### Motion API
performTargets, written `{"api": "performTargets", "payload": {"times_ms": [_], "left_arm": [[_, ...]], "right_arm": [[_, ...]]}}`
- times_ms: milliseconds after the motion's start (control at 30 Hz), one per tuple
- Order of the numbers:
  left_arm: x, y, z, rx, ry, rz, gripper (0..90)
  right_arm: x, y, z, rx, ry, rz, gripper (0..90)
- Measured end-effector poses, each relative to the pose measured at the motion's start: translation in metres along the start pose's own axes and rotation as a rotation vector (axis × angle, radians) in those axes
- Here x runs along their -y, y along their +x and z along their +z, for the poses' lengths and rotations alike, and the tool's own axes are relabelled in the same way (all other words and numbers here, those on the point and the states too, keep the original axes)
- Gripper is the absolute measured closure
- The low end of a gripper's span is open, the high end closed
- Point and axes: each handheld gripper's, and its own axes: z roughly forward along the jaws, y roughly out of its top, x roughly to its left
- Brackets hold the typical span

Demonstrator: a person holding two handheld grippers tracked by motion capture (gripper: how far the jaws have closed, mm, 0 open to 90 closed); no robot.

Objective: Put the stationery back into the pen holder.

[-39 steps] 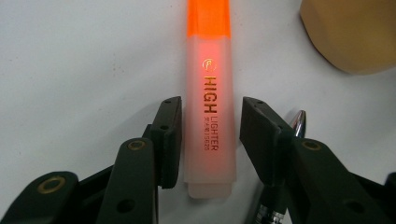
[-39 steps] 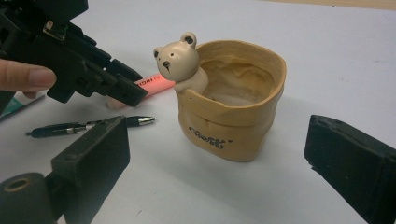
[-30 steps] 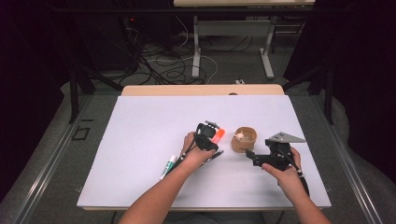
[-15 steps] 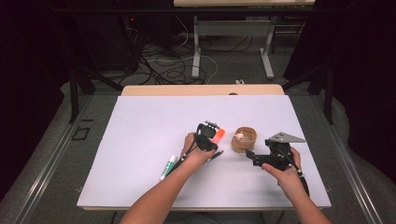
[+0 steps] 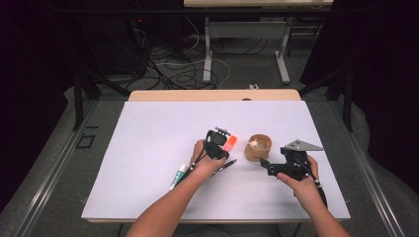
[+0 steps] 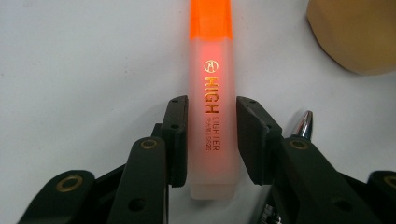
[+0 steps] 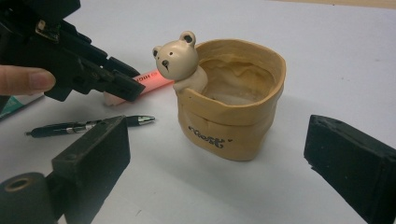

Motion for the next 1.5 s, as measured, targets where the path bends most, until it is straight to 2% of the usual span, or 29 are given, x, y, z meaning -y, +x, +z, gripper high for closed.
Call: {"api": "performTargets", "payload": {"times_ms": [300, 467, 567, 600, 733, 833, 1000, 1100, 1200, 1267, 1300, 1400, 1500], "left_arm": [[0.002, 0.007, -0.021, 0.011, -0.086, -0.022, 66.1], [0.005, 0.011, -0.034, 0.033, -0.146, -0.044, 66.2], [0.007, 0.012, -0.041, 0.056, -0.191, -0.071, 66.2], [0.009, 0.013, -0.044, 0.060, -0.198, -0.068, 66.2], [0.013, 0.015, -0.054, 0.073, -0.233, -0.075, 66.1], [0.016, 0.017, -0.061, 0.092, -0.278, -0.092, 66.1], [0.022, 0.018, -0.071, 0.122, -0.347, -0.133, 66.2], [0.026, 0.019, -0.076, 0.138, -0.381, -0.159, 66.2], [0.030, 0.022, -0.080, 0.151, -0.404, -0.185, 66.1], [0.032, 0.022, -0.082, 0.156, -0.424, -0.207, 66.1], [0.033, 0.023, -0.083, 0.152, -0.431, -0.202, 66.1], [0.037, 0.023, -0.086, 0.147, -0.453, -0.203, 66.1], [0.040, 0.022, -0.087, 0.144, -0.456, -0.202, 66.1]], "right_arm": [[-0.001, 0.001, -0.001, 0.002, -0.005, 0.001, 7.3], [-0.001, 0.002, -0.001, -0.004, -0.008, 0.001, 8.5], [-0.002, 0.003, -0.002, -0.013, -0.007, 0.007, 8.9], [-0.002, 0.004, -0.002, -0.015, -0.008, 0.009, 9.0], [-0.004, 0.006, -0.003, -0.032, -0.018, 0.033, 9.6], [-0.006, 0.008, -0.005, -0.047, -0.031, 0.046, 12.5], [-0.008, 0.012, -0.005, -0.076, -0.038, 0.079, 14.8], [-0.009, 0.016, -0.005, -0.095, -0.035, 0.087, 14.8], [-0.013, 0.018, -0.004, -0.109, -0.044, 0.070, 14.7], [-0.017, 0.019, -0.003, -0.127, -0.049, 0.087, 14.7], [-0.020, 0.021, -0.003, -0.130, -0.042, 0.113, 14.7], [-0.029, 0.024, 0.000, -0.147, -0.066, 0.140, 14.7], [-0.037, 0.027, 0.004, -0.162, -0.061, 0.140, 14.7]]}}
